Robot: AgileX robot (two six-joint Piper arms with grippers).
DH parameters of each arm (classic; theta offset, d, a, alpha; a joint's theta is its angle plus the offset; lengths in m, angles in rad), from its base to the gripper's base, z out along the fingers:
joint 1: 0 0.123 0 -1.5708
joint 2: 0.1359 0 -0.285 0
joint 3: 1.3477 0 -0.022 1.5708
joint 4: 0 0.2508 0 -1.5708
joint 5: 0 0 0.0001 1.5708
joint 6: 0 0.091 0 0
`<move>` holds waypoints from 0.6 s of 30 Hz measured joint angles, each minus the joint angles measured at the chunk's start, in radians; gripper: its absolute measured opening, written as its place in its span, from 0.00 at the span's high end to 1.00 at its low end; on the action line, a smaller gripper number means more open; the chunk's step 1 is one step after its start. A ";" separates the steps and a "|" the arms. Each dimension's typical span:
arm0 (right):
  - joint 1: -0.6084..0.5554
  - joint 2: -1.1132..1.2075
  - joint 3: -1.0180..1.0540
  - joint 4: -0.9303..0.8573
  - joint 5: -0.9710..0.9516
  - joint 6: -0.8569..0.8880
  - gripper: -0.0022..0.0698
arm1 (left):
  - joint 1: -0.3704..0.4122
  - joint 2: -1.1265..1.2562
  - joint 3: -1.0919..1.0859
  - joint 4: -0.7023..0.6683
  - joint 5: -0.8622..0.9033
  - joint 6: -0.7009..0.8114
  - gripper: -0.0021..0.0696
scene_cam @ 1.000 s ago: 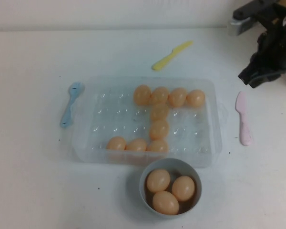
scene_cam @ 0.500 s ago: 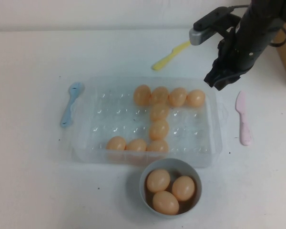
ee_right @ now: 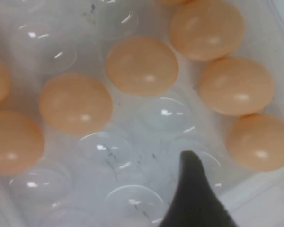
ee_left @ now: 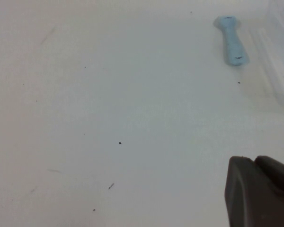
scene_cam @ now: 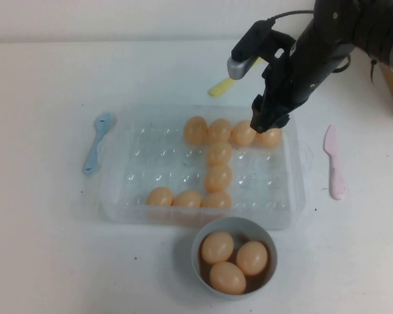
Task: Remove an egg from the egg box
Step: Pick up the egg from the plastic box
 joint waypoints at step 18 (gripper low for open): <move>0.007 0.088 0.000 -0.079 -0.074 -0.002 0.45 | 0.000 0.000 0.000 0.000 0.000 0.000 0.98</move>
